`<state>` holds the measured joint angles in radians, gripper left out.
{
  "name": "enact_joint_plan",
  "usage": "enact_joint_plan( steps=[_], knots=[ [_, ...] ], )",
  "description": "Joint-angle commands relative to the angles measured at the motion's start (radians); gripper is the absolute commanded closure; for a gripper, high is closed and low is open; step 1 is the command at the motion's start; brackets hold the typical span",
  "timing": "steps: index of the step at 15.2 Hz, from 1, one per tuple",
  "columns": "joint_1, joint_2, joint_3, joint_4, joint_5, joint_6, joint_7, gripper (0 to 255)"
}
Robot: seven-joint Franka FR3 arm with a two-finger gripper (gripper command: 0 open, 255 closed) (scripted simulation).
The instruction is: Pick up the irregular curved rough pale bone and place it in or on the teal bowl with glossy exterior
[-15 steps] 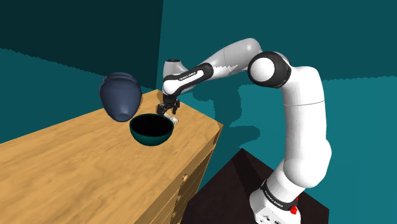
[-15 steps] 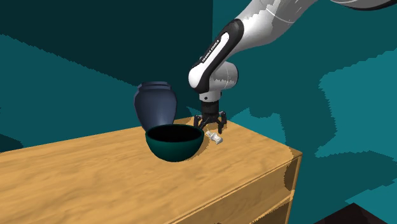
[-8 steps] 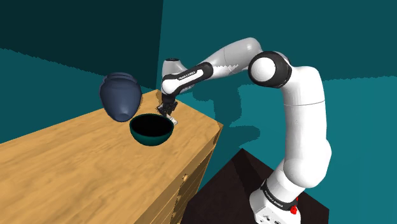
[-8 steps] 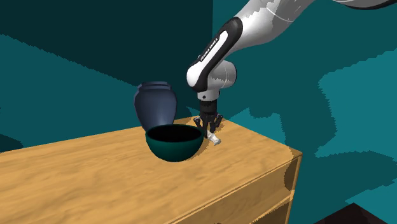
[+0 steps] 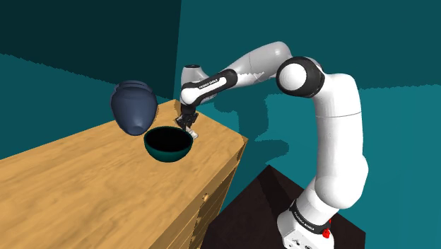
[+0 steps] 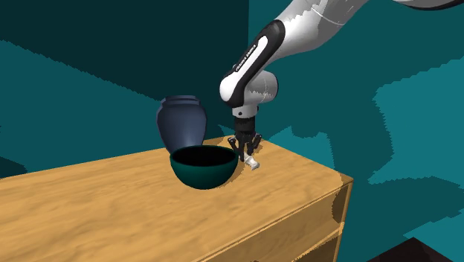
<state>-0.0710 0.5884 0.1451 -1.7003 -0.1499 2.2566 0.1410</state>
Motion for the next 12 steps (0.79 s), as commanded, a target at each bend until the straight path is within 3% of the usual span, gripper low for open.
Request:
enact_joint_plan(
  steps=[1, 12],
  knots=[
    [-0.002, -0.007, -0.001, 0.004, 0.001, -0.018, -0.001, 255],
    [-0.008, -0.087, 0.009, 0.035, 0.019, -0.127, -0.015, 255]
  ],
)
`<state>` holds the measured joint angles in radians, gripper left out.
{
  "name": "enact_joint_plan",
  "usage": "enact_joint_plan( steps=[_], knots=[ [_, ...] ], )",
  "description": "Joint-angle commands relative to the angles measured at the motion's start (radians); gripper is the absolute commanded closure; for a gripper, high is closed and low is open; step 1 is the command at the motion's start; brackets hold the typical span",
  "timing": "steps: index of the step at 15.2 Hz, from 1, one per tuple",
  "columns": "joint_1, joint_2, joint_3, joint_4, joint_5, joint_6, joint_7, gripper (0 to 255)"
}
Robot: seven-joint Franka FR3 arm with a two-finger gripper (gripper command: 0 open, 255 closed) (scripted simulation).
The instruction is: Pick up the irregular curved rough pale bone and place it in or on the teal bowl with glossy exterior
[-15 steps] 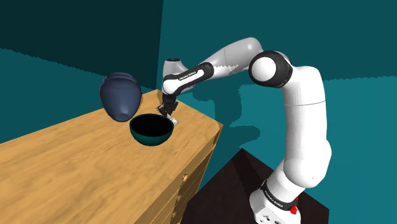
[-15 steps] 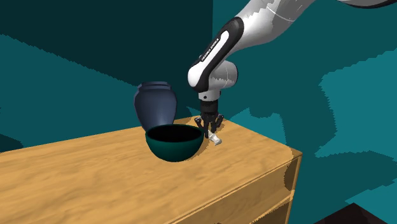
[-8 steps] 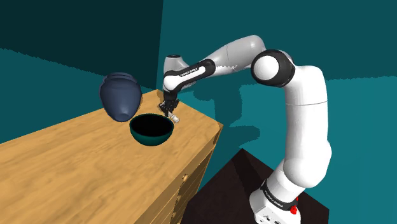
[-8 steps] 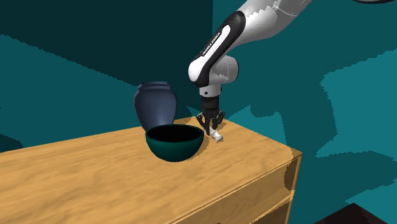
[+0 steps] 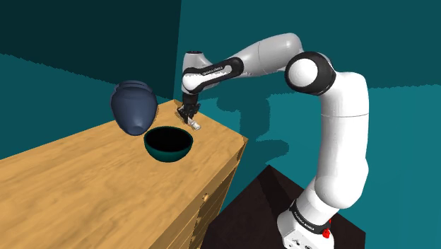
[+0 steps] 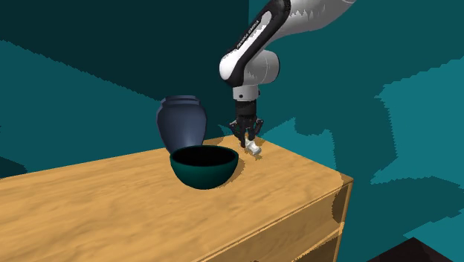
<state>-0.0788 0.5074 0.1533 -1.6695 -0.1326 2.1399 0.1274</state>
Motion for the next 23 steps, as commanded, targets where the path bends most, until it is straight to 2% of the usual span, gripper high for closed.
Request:
enact_joint_plan(
  steps=[1, 20, 23],
  knots=[
    [-0.001, -0.013, 0.002, 0.008, 0.003, -0.021, -0.002, 255],
    [-0.003, -0.101, 0.012, 0.136, 0.025, -0.235, -0.022, 255],
    [0.021, -0.128, 0.024, 0.099, 0.025, -0.227, 0.016, 255]
  ],
)
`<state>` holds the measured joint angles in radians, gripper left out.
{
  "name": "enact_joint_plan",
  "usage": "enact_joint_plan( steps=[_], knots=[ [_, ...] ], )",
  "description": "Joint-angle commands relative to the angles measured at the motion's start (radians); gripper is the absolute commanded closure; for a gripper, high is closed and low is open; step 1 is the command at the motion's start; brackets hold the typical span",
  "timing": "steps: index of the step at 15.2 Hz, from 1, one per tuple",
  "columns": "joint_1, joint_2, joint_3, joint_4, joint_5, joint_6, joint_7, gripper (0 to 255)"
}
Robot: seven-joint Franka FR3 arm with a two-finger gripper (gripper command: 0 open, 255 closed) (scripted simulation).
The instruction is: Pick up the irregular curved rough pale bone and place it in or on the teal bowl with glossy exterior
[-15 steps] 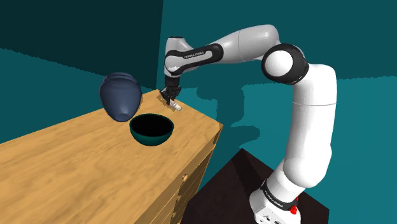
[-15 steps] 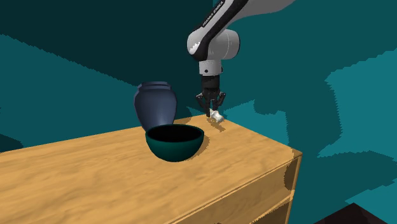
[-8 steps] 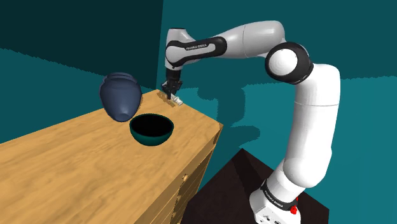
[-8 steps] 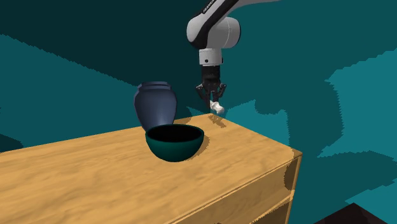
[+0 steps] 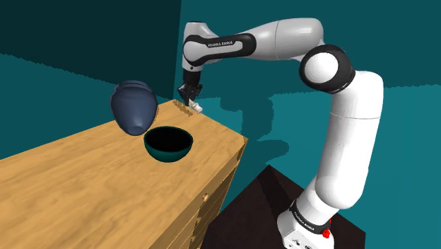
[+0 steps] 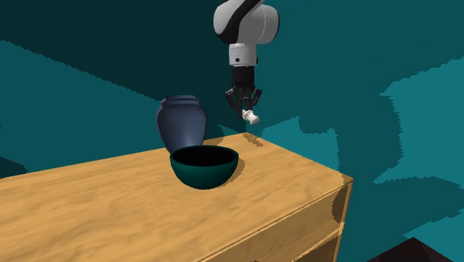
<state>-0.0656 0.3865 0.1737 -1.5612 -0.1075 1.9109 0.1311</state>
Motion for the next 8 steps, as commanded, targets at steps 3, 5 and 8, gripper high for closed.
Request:
enact_joint_plan(
  steps=[3, 5, 8],
  knots=[
    [0.045, -0.04, 0.024, -0.059, 0.0, 0.016, 0.073, 255],
    [0.071, -0.057, 0.038, -0.085, 0.0, 0.023, 0.113, 255],
    [0.11, -0.076, 0.059, -0.114, -0.001, 0.03, 0.176, 255]
  ],
)
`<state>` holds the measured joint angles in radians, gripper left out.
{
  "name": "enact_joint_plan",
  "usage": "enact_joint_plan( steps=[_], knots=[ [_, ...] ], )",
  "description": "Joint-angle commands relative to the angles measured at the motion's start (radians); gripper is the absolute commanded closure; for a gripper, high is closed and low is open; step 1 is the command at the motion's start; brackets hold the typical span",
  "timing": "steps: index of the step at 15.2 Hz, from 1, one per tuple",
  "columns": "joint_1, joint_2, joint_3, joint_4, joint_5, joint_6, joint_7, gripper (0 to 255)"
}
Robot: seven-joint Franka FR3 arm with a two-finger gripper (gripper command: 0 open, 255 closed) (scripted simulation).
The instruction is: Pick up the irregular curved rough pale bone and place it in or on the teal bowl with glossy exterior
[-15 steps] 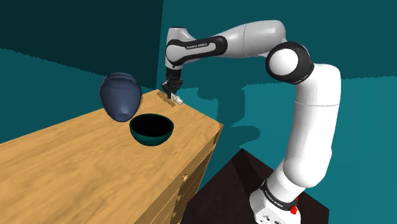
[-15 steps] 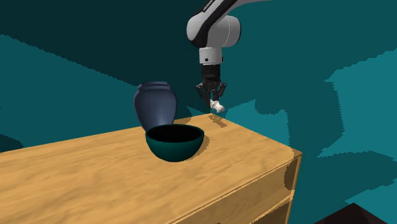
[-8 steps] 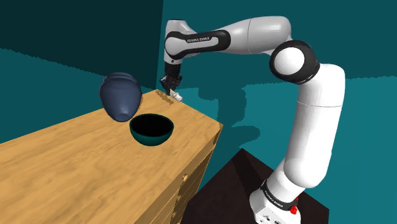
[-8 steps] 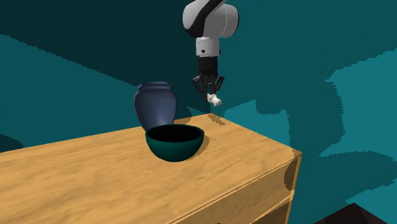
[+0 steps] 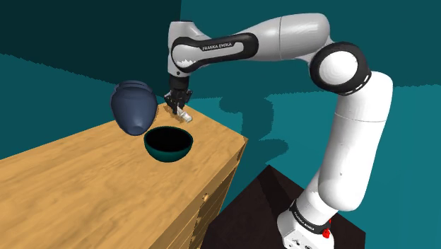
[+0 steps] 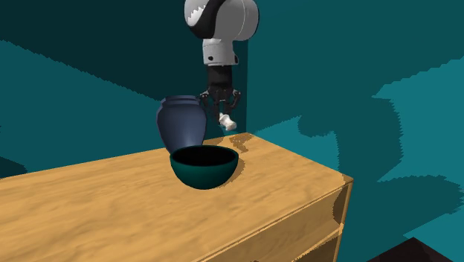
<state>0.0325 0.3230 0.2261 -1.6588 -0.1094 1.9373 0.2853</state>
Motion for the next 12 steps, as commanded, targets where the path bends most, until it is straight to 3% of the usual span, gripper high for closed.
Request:
enact_joint_plan(
  steps=[1, 5, 12],
  knots=[
    [0.025, -0.017, 0.014, -0.023, 0.0, 0.005, 0.043, 255],
    [0.085, -0.026, 0.046, -0.039, -0.004, 0.007, 0.135, 255],
    [0.086, 0.004, 0.042, -0.094, -0.015, 0.09, 0.145, 255]
  ],
)
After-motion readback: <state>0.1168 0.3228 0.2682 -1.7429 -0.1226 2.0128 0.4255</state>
